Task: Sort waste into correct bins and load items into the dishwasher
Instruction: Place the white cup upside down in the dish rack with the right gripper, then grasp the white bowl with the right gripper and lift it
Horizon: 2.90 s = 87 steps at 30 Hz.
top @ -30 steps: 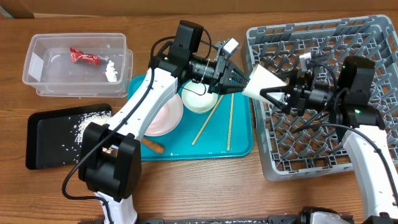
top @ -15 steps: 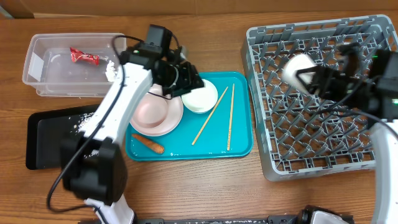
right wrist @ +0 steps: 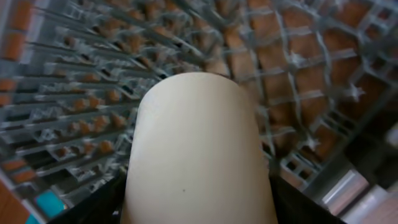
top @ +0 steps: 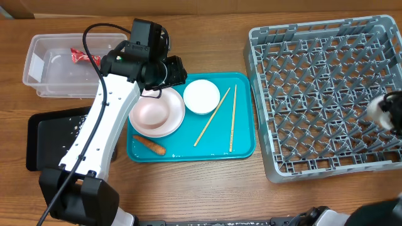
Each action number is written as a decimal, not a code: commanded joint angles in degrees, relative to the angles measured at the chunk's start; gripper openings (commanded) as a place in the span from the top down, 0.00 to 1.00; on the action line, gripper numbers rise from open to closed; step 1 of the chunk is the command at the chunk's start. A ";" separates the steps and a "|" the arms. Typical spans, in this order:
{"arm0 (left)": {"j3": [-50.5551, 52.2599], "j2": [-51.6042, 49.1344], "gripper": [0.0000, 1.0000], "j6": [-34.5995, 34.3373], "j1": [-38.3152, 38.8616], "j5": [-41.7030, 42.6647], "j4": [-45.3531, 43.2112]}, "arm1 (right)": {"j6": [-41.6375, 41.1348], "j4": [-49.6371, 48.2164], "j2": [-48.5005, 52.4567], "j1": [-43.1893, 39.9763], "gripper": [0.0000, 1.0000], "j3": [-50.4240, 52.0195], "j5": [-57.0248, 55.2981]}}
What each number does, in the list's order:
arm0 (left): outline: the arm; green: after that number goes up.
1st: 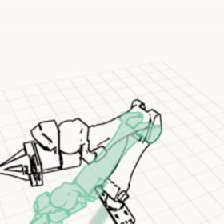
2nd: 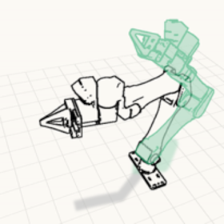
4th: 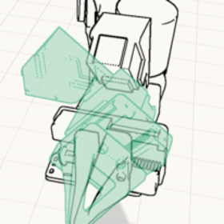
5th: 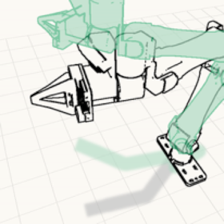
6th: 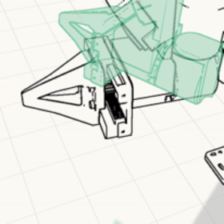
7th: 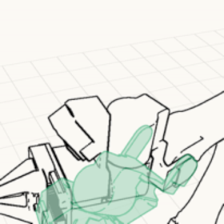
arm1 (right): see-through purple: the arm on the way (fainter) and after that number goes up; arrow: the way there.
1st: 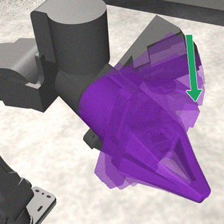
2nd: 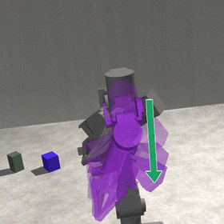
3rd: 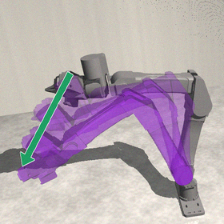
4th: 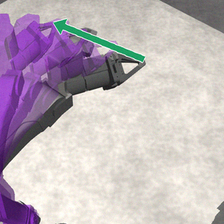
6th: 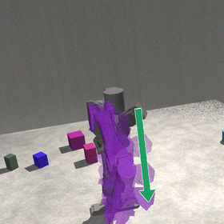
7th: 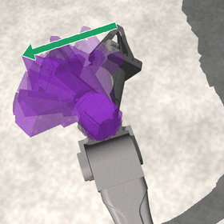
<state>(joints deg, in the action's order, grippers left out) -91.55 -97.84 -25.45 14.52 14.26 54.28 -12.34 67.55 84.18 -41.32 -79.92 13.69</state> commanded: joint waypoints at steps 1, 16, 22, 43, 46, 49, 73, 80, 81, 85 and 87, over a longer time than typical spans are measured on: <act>-0.48 0.11 0.51 1.09 0.17 -1.33 -0.02 | -1.44 2.12 4.61 -1.68 0.60 -1.11 -2.08; -0.48 0.11 0.43 1.27 0.17 -1.33 2.23 | -1.42 0.24 10.78 -1.84 0.08 -1.09 -7.61; -0.48 0.09 0.42 1.29 0.17 -1.40 2.21 | -1.16 0.02 10.78 -1.84 0.05 -1.09 -3.78; -0.42 -2.12 0.39 1.03 0.81 -2.93 5.55 | 14.78 -7.93 8.57 33.20 0.11 -9.51 14.51; -0.42 -2.12 0.39 1.01 0.83 -4.00 6.51 | 14.73 -12.33 9.40 43.95 0.11 -9.51 8.79; -0.42 -2.12 0.39 1.03 0.83 -5.73 8.20 | 12.94 -16.09 12.17 53.79 0.11 -9.49 4.33; -0.42 -2.12 0.38 -0.50 0.83 -19.37 15.39 | 1.77 -24.26 34.88 65.75 0.73 -9.44 -1.62; -0.42 -2.12 0.38 -0.50 0.83 -19.34 16.00 | 1.77 -21.22 34.88 65.75 0.80 -9.40 -1.64; -0.42 -2.12 0.38 -0.50 0.83 -19.34 16.02 | 1.77 -21.00 34.88 65.75 0.82 -9.40 -1.64; -0.42 -2.12 0.38 -0.50 0.83 -19.34 16.04 | 0.87 -20.65 34.86 65.75 0.96 -9.42 -1.64; -0.42 -2.12 0.38 -0.52 0.83 -19.34 16.24 | 0.24 -20.65 34.47 65.31 0.96 -9.77 -1.40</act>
<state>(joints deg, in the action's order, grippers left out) -91.55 -99.55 -25.32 15.00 -3.95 70.30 -10.96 47.07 119.00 24.47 -88.18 12.49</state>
